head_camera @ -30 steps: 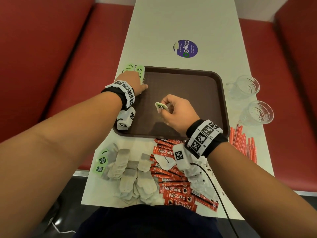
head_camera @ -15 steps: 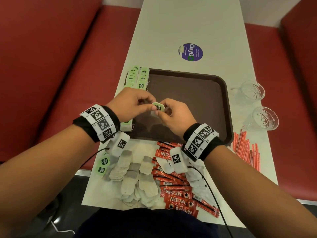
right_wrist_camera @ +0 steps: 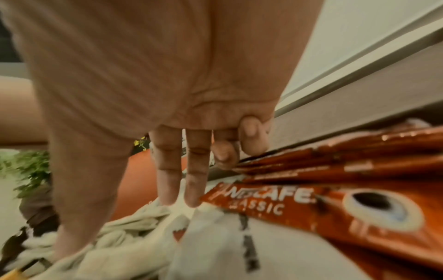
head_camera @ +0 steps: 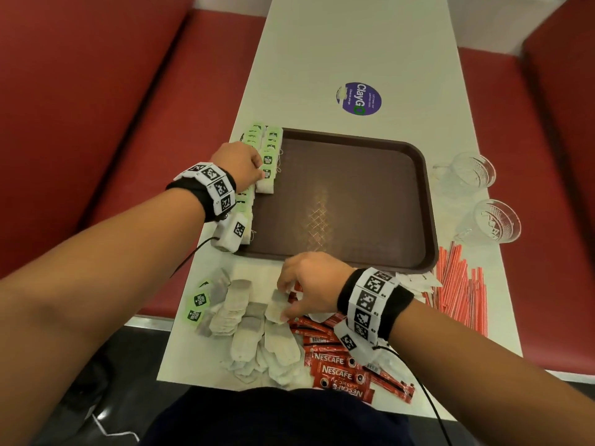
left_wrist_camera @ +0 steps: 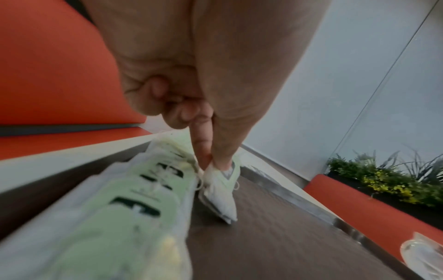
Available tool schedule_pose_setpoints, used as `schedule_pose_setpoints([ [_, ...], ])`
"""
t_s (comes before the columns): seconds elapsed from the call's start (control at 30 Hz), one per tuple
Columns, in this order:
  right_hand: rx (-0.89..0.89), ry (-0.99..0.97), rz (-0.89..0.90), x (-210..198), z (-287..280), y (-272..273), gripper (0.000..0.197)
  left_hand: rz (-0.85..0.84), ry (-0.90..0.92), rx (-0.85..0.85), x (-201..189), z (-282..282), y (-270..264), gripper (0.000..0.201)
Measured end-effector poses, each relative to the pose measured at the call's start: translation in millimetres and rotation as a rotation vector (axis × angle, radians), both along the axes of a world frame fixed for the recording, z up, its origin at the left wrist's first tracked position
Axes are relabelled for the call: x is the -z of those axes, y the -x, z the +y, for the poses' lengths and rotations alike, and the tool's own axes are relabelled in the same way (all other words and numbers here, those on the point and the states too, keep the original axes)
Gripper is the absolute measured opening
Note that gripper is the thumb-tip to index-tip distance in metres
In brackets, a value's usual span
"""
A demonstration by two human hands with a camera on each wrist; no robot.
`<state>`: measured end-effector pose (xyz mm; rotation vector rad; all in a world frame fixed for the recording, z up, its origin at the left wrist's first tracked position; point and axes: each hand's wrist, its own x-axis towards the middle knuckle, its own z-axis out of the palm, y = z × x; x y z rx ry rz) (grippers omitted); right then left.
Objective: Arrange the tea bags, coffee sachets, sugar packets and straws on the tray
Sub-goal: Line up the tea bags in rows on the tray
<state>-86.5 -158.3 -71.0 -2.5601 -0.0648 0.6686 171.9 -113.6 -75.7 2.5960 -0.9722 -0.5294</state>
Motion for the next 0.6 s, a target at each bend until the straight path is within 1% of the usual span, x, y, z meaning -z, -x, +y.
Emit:
schedule_pose_setpoints([
  [0.1, -0.067, 0.071, 0.034, 2.9, 8.2, 0.9, 0.051, -0.067, -0.040, -0.040, -1.3, -8.4, -6.5, 0.012],
  [0.2, -0.093, 0.102, 0.054, 5.9, 12.8, 1.6, 0.054, -0.087, -0.090, -0.058, 0.3, -13.0, -9.5, 0.017],
  [0.3, -0.090, 0.097, 0.031, 9.7, 15.4, 1.5, 0.048, -0.104, -0.153, -0.050, 0.0, -16.5, -10.2, 0.028],
  [0.4, -0.070, 0.066, 0.010, 13.0, 15.8, 1.8, 0.040, -0.138, -0.119, -0.054, -3.0, -20.0, -6.3, 0.034],
  [0.47, -0.070, 0.032, -0.019, 13.8, 15.9, 2.5, 0.031, -0.159, -0.113, -0.027, -3.9, -23.6, -2.4, 0.039],
  [0.53, -0.061, -0.006, -0.051, 13.3, 16.3, 2.7, 0.023, -0.160, -0.167, 0.026, -2.2, -28.9, 0.7, 0.043],
  [0.6, -0.057, -0.016, -0.069, 13.3, 17.5, 2.1, 0.022, -0.154, -0.225, 0.063, -0.1, -32.6, 4.6, 0.046],
])
